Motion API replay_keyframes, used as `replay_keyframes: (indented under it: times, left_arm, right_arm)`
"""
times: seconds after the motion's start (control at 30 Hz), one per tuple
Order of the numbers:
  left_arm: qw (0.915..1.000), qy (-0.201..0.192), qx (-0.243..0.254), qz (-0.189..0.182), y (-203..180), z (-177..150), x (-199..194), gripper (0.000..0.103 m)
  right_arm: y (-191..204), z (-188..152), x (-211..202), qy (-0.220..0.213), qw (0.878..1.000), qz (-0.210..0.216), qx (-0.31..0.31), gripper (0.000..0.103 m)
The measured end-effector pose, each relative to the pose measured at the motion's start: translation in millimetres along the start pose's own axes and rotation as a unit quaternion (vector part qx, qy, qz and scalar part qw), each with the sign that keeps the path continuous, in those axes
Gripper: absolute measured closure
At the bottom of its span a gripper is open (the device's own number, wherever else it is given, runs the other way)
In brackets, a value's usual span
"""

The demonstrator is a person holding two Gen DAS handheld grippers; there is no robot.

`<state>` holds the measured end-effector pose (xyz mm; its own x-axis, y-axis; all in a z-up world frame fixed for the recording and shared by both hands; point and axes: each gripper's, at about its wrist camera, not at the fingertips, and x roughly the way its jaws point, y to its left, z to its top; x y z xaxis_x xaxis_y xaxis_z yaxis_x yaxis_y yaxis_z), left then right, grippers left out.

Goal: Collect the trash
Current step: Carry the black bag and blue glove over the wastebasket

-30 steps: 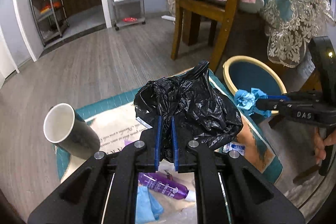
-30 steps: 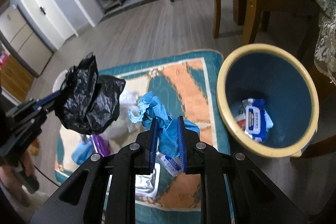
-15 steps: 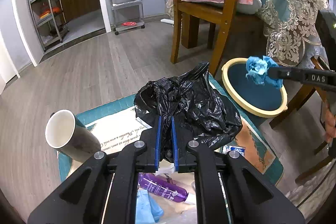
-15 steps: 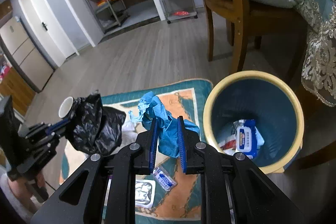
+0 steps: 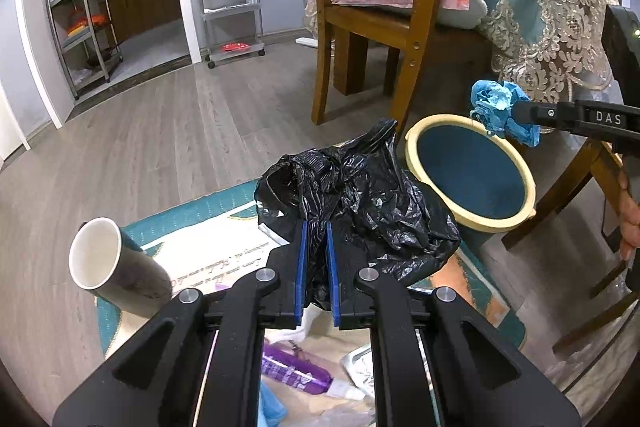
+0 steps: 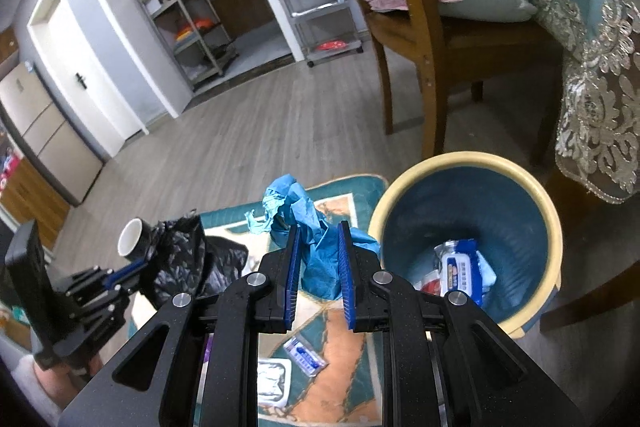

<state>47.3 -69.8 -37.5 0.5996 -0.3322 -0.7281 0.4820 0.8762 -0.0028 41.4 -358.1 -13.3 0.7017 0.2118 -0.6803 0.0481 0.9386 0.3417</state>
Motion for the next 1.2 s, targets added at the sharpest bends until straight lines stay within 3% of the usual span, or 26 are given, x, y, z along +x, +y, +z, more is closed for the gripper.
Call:
replay_keyframes:
  times: [0.9, 1.2]
  left_arm:
    - [0.9982, 0.030, 0.042, -0.030, -72.4, 25.0, 59.9, 0.094]
    - [0.9981, 0.030, 0.030, -0.045, -97.1, 32.0, 69.0, 0.094]
  right_arm:
    - [-78.7, 21.2, -7.4, -0.023, 0.996, -0.069, 0.042, 0.084]
    - [-96.0, 12.3, -3.0, -0.007, 0.994, -0.090, 0.055, 0.084]
